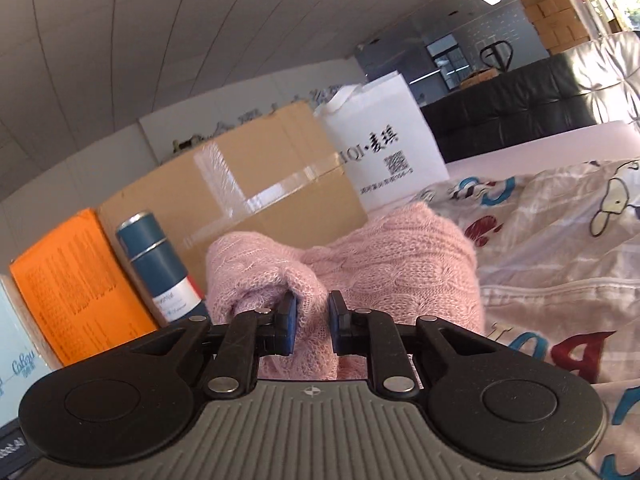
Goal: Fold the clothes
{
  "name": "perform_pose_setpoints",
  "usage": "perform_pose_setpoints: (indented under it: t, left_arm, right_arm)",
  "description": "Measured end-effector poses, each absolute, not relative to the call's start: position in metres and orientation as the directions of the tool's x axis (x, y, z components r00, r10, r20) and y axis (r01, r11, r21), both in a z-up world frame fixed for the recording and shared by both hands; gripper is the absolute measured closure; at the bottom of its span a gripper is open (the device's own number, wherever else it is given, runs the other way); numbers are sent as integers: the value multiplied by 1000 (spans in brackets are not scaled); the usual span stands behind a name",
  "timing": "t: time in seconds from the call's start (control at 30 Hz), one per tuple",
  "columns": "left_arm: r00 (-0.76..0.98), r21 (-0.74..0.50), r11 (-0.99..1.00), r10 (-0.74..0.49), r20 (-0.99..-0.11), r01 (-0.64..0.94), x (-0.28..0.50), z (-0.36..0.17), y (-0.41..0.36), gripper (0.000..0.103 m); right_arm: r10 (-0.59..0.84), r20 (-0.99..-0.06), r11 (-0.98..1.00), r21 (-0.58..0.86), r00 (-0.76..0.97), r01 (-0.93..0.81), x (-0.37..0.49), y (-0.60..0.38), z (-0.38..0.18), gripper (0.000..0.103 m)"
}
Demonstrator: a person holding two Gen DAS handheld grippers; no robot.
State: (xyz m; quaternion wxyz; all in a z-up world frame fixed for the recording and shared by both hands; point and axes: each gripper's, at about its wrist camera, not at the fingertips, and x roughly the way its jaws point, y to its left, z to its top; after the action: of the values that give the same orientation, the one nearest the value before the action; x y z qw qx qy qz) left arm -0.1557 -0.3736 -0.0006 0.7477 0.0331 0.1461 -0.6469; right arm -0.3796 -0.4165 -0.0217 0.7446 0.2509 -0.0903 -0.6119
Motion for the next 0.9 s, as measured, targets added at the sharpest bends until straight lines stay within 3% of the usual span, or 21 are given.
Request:
perform_pose_setpoints:
  t: [0.27, 0.53, 0.67, 0.77, 0.8, 0.83, 0.9]
  left_arm:
    - [-14, -68, 10, -939, -343, 998, -197, -8, -445, 0]
    - [-42, -15, -39, -930, -364, 999, -228, -10, -467, 0]
    - [-55, 39, -77, -912, -407, 996, -242, -19, -472, 5]
    - [-56, 83, -99, -908, -416, 992, -252, -28, -469, 19]
    - [-48, 108, -101, -911, -409, 989, -256, -31, -467, 36]
    - [-60, 116, -117, -911, -407, 986, -258, -30, -466, 62]
    - [-70, 143, -137, -916, -395, 980, -264, -29, -462, 83]
  right_arm:
    - [-974, -76, 147, 512, 215, 847, -412, -392, -14, 88]
    - [-986, -6, 144, 458, 165, 877, -451, -377, -5, 88]
    - [-992, -22, 103, 433, 125, 895, -464, -371, -6, 88]
    - [-995, -50, 61, 431, 92, 900, -474, -370, -7, 88]
    - [-995, -59, 49, 428, 82, 903, -477, -370, -8, 88]
    - [-995, -64, 42, 421, 76, 906, -478, -370, -8, 88]
    - [-995, -76, 21, 409, 57, 913, -480, -370, -9, 88]
